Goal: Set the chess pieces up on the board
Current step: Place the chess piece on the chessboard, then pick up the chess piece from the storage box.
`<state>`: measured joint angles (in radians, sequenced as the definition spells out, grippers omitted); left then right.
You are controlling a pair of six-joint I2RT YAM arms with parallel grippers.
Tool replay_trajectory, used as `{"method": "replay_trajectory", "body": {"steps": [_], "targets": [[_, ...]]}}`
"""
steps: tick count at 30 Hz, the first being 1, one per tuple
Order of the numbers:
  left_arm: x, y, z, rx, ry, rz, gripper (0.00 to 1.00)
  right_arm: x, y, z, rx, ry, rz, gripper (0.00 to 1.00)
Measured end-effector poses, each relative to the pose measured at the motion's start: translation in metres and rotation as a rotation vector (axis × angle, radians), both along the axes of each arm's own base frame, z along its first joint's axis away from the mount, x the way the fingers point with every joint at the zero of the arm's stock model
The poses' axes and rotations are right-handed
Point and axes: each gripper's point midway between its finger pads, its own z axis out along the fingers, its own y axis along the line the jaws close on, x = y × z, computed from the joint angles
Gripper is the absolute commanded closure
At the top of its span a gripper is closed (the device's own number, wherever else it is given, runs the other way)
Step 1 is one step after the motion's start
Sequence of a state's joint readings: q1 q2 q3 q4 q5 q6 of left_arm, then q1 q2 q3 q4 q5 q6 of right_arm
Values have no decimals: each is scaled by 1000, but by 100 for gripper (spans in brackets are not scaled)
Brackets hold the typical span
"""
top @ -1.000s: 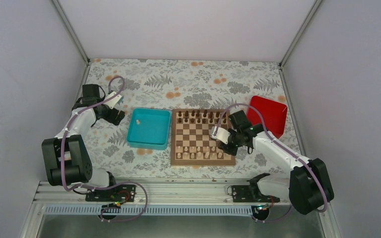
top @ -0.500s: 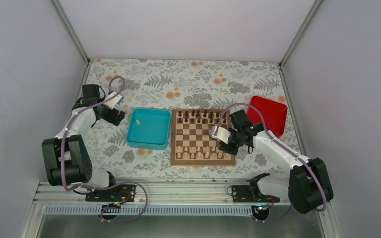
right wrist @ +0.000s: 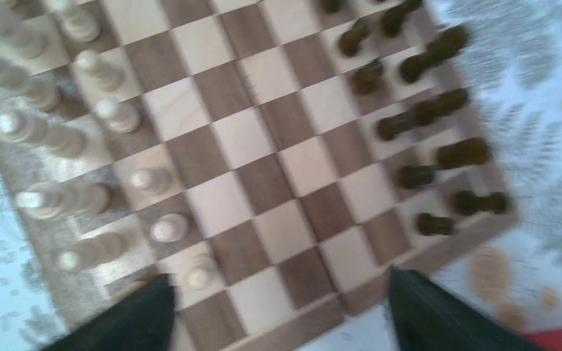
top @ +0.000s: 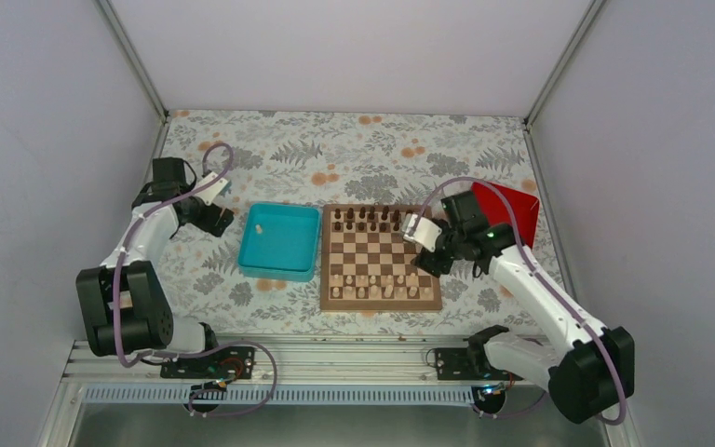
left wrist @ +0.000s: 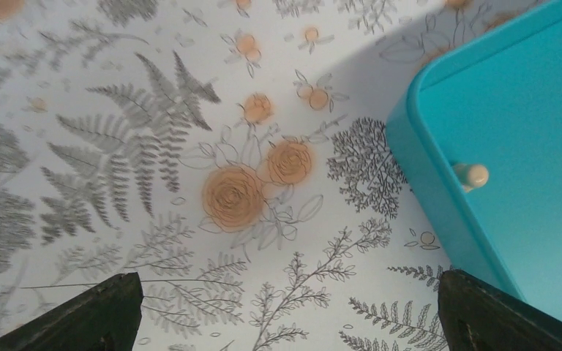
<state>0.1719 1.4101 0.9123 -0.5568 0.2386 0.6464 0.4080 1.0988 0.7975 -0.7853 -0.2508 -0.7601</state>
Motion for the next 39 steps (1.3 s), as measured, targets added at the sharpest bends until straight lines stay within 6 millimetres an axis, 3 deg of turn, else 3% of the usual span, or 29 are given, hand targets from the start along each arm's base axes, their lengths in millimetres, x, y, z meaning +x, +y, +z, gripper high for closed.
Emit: {"method": "replay_trajectory", "body": {"steps": [3, 7, 10, 13, 16, 20, 26, 30, 39], "targets": [[1, 0, 20, 7, -36, -2, 0, 17, -7, 24, -3, -114, -62, 0], [9, -5, 68, 31, -138, -29, 0, 51, -32, 56, -29, -367, -213, 0], [10, -20, 97, 46, -197, -84, 0, 71, -57, 70, -39, -522, -334, 0], [6, -45, 109, 62, -210, -166, 0, 86, -79, 77, -32, -624, -445, 0], [-3, -66, 102, 71, -169, -241, 3, 100, -97, 84, -2, -700, -550, 0], [-14, -80, 79, 94, -73, -313, 9, 112, -108, 82, -4, -738, -617, 0], [-23, -87, 45, 197, 41, -398, 10, 110, -107, 63, 4, -702, -615, 0], [-26, -97, 27, 333, 74, -505, 8, 109, -99, 61, 38, -683, -587, 0], [-10, -98, -19, 520, 199, -748, 11, 104, -86, 51, 72, -624, -524, 0]]}}
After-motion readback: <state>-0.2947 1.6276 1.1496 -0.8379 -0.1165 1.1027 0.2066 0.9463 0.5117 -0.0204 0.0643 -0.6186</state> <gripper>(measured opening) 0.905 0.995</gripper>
